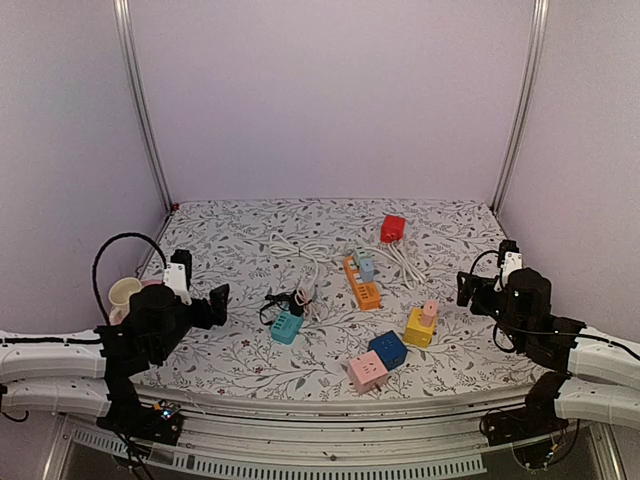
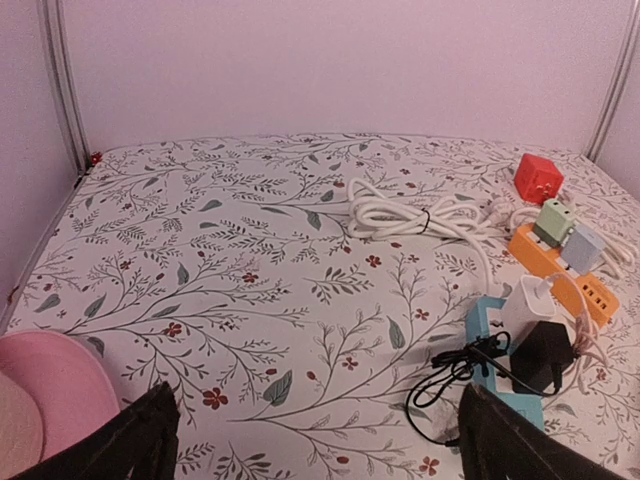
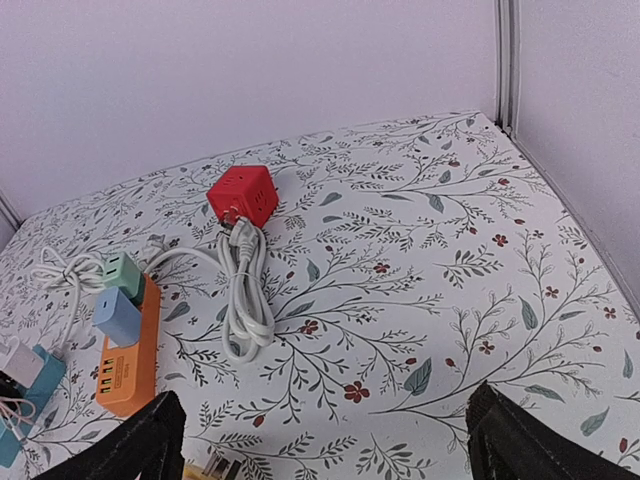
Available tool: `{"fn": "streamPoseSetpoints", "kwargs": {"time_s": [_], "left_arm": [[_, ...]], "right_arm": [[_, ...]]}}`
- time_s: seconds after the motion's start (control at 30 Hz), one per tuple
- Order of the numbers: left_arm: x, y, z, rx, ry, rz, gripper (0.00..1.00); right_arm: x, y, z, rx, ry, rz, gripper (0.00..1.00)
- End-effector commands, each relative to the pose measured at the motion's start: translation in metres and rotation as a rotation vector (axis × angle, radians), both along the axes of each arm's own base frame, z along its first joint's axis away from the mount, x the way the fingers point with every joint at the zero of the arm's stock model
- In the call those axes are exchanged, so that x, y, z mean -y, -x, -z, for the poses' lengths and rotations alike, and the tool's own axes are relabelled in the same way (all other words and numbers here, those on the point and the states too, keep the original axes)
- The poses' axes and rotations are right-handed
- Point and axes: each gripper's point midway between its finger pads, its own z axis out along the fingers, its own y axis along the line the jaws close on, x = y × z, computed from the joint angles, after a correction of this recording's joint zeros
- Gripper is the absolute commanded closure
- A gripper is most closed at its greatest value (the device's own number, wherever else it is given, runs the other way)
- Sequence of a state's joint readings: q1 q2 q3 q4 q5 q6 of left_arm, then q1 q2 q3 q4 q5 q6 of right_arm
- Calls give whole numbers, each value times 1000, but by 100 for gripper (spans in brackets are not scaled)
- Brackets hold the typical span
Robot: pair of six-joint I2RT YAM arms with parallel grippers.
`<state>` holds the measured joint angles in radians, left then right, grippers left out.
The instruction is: Pull the plug off the socket
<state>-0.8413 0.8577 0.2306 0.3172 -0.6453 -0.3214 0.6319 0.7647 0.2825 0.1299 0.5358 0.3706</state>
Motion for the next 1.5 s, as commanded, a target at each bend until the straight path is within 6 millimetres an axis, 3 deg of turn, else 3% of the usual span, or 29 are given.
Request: {"fn": "streamPoseSetpoints", "kwargs": {"time_s": [0.0,1.07,1.47], "left_arm": [[-2,-5,-1,7,-7,-22,3],[9,-8,3,-20,-28,16,3],[37,-4,0,-82,74,137,2]], "right_arm": [[-1,-2,-4,22,-9,-6,1],[-19,-6,5,-9,3,-85,1],[-50,-9,5,-78,-4,-229,1]]}}
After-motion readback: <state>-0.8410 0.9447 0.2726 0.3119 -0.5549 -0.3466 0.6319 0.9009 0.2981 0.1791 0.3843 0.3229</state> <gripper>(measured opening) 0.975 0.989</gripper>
